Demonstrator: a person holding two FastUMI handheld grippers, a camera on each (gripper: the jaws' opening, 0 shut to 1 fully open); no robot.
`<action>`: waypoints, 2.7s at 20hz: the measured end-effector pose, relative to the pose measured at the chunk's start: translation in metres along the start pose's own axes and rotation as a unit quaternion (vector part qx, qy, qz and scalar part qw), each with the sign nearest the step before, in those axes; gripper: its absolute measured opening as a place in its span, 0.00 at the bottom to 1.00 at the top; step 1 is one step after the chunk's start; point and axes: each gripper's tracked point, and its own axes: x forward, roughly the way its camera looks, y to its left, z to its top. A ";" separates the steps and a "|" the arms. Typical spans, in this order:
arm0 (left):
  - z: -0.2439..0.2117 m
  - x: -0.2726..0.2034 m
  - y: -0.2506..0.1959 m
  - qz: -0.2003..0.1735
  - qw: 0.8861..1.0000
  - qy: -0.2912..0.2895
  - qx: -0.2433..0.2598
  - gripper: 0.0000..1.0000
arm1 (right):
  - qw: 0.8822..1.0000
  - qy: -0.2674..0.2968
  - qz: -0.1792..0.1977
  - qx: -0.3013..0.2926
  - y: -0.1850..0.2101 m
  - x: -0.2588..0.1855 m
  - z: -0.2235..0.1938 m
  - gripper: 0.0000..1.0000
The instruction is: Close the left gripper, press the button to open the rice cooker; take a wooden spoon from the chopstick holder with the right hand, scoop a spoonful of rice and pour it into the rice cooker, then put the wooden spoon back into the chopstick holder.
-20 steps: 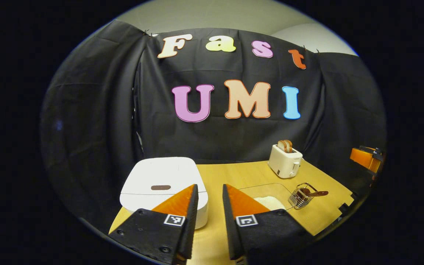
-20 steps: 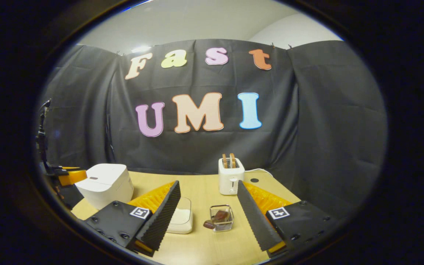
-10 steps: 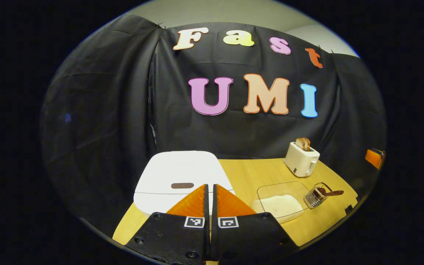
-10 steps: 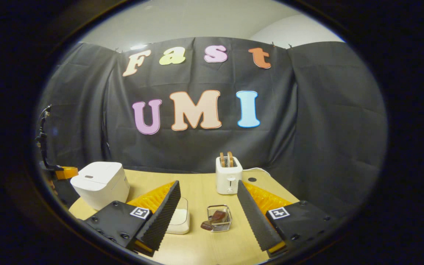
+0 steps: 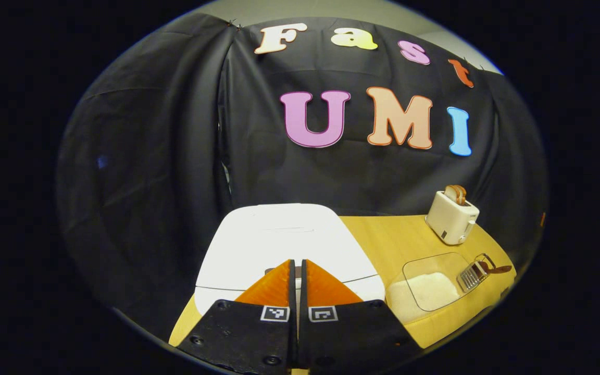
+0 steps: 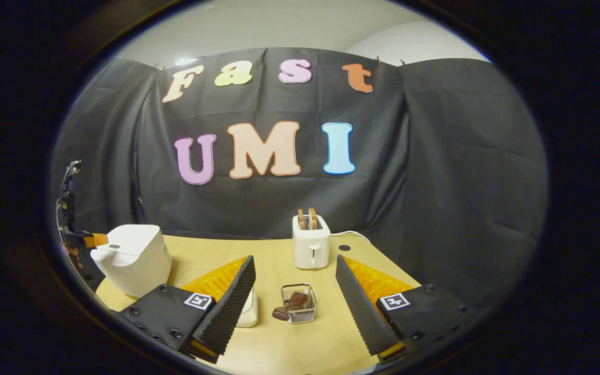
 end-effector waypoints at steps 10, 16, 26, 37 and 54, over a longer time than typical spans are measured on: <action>-0.012 0.023 0.011 0.006 1.000 0.026 0.011 0.00 | 1.000 0.011 -0.020 0.002 -0.006 0.003 -0.005 0.96; -0.004 0.021 0.010 0.017 1.000 0.011 0.010 0.00 | 1.000 0.009 -0.004 -0.001 0.001 0.010 -0.004 0.97; 0.079 0.011 0.013 0.051 0.995 -0.086 0.020 0.00 | 1.000 0.016 0.004 0.014 -0.010 0.015 -0.010 0.99; 0.129 -0.020 -0.008 0.038 0.990 -0.138 -0.006 0.00 | 0.999 0.029 0.033 0.010 -0.015 0.035 -0.028 1.00; 0.093 -0.047 0.022 0.034 0.994 -0.101 -0.011 0.95 | 0.999 0.027 0.034 0.008 0.031 0.056 -0.134 0.96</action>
